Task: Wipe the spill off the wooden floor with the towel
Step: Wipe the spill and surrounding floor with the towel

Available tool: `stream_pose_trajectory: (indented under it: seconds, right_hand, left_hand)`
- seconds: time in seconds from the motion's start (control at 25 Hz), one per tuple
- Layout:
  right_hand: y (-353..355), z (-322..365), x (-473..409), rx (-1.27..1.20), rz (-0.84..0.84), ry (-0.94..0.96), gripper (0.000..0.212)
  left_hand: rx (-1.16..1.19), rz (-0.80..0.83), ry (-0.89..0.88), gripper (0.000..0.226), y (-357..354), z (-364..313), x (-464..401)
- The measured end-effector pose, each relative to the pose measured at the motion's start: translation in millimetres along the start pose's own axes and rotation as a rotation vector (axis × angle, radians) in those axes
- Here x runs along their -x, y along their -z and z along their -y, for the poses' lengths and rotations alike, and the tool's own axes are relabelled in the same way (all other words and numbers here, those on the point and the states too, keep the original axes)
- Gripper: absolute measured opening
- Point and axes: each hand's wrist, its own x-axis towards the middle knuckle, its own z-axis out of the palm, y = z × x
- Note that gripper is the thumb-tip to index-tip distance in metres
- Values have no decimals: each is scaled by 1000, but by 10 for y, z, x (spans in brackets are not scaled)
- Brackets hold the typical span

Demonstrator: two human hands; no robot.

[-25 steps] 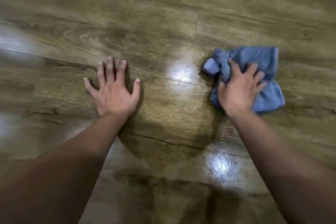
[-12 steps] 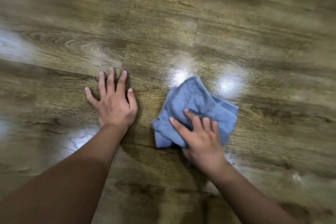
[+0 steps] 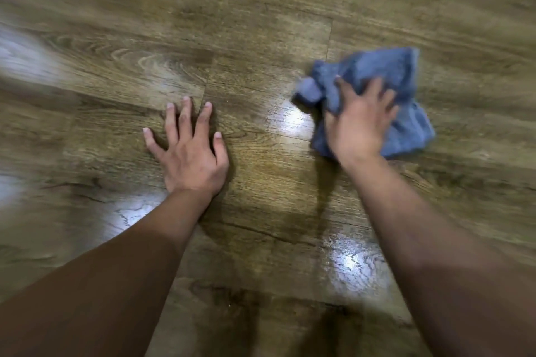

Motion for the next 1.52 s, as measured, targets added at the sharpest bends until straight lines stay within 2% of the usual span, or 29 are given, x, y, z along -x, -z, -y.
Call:
stream_pose_trajectory:
  seconds: [0.12, 0.2, 0.28, 0.4, 0.44, 0.52, 0.6, 0.68, 0.76, 0.88, 0.96, 1.08, 1.16, 1.28, 1.44, 1.52]
  right_hand:
    - [-24, 627, 316, -30, 25, 233, 61]
    - [25, 638, 752, -83, 58, 333, 61]
    - [83, 323, 1148, -152, 104, 400, 64]
    - [102, -469, 1356, -86, 101, 518, 76]
    - [119, -684, 1248, -59, 84, 482, 73]
    - [152, -867, 823, -28, 33, 266, 64]
    - [131, -702, 316, 7, 1, 21, 57]
    - [91, -291, -74, -11, 4, -91, 52]
    - [59, 179, -134, 1, 45, 52, 56]
    - [99, 509, 518, 21, 99, 459, 62]
    - [175, 300, 1078, -39, 160, 588, 62]
    - [230, -405, 1562, -38, 190, 688, 61]
    - [249, -788, 1514, -20, 161, 640, 61]
    - [247, -918, 1056, 14, 92, 367, 57]
    - [169, -391, 160, 36, 51, 16, 49]
    - [100, 7, 13, 42, 58, 27, 51]
  left_hand:
    - [5, -3, -1, 61, 17, -6, -1]
    - [25, -7, 2, 60, 23, -4, 7]
    - [34, -11, 8, 59, 41, 4, 13]
    - [25, 13, 10, 58, 42, 22, -8]
    - [23, 22, 13, 58, 43, 20, -1]
    - [11, 37, 9, 59, 45, -9, 3]
    - [10, 42, 7, 59, 38, -10, -5]
    - [13, 36, 7, 59, 23, 2, 6]
    - [10, 27, 6, 59, 16, 3, 11]
    - [23, 15, 6, 58, 13, 6, 2]
    - [23, 9, 8, 58, 7, 11, 7]
    - [16, 3, 0, 56, 0, 22, 2]
    - [5, 5, 0, 57, -10, 18, 3]
    - [7, 5, 4, 58, -31, 9, 0]
    - [14, -26, -7, 58, -50, 27, 7]
    - [16, -20, -5, 58, -34, 21, 4]
